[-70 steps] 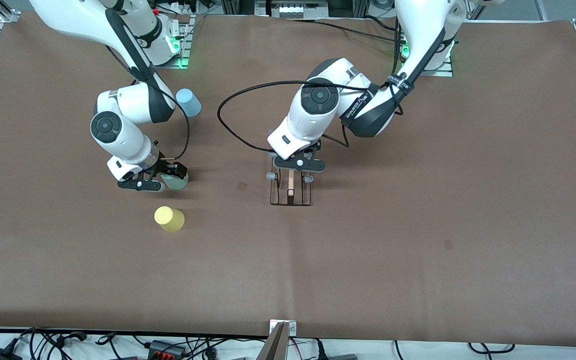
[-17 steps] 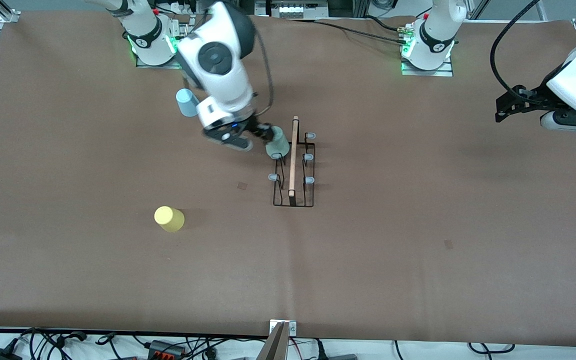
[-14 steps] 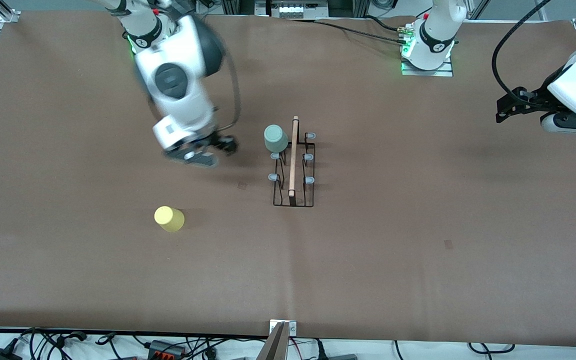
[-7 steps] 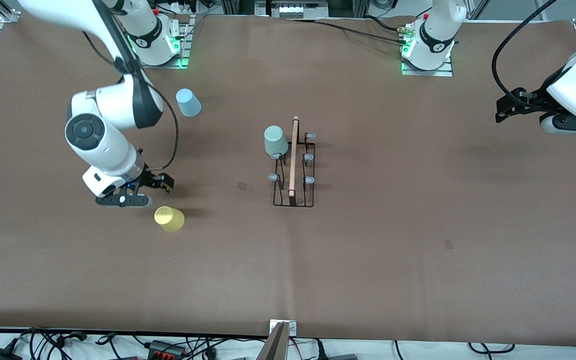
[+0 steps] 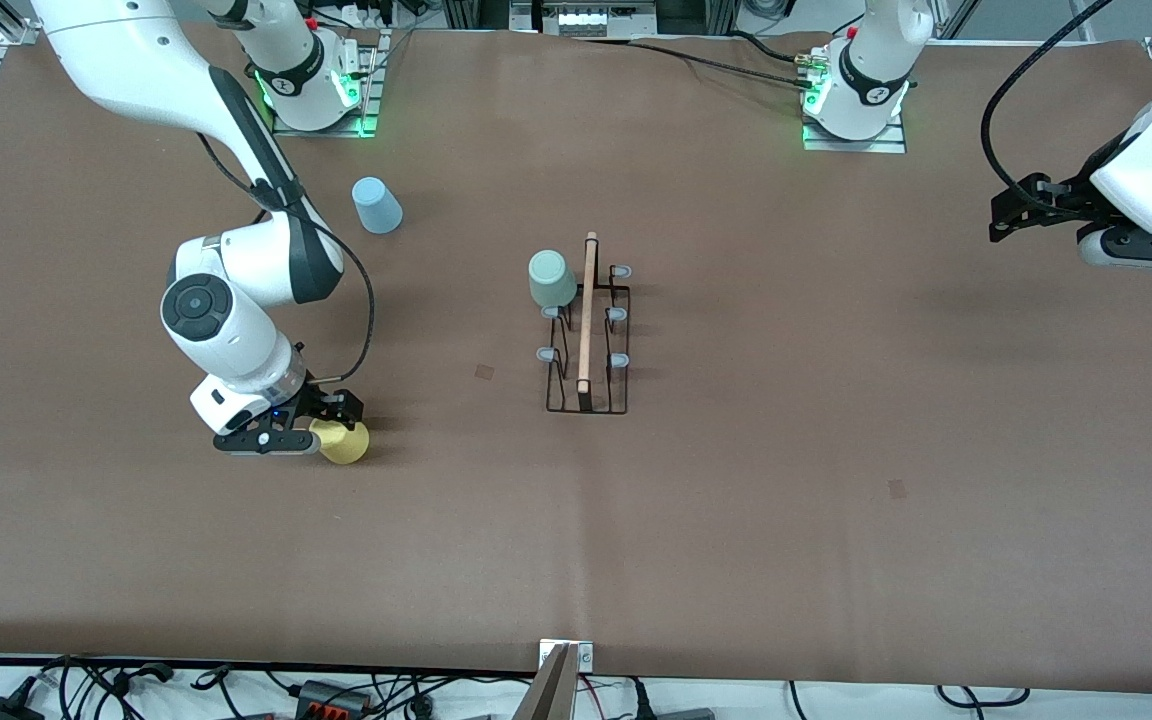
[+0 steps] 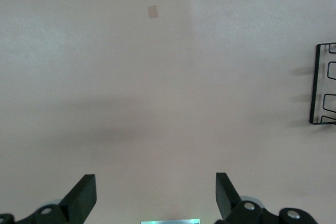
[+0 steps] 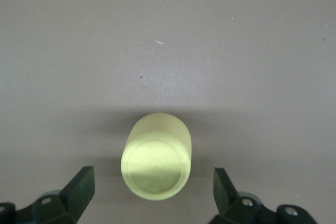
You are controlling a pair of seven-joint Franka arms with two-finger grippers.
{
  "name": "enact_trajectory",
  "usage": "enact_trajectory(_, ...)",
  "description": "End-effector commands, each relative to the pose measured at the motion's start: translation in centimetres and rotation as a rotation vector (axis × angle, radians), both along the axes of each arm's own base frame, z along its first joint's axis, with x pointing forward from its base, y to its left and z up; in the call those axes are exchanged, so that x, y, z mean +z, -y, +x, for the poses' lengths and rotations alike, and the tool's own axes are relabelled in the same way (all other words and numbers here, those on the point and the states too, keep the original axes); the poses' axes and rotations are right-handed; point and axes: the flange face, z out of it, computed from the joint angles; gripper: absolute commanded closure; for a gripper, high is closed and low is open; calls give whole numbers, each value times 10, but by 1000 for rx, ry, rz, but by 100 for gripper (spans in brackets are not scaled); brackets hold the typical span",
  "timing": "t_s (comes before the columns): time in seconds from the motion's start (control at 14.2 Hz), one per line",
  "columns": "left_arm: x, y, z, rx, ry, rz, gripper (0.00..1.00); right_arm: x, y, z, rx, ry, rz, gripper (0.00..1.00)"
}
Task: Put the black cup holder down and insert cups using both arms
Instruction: 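Release the teal cup and move the right gripper to the yellow cup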
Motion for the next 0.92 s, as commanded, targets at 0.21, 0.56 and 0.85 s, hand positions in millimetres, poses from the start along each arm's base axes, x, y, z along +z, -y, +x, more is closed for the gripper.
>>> enact_trajectory(0.21,5,1,2,-1,-3,-22,0,-31,-3,11,36,64,19,0)
enact_trajectory(0.56,5,0,2,1,-3,-22,0,-42,-2,7,43,45,14,48)
enact_trajectory(0.85,5,1,1,-1,-6,-22,0,-10,-8,9,58,60,9,89)
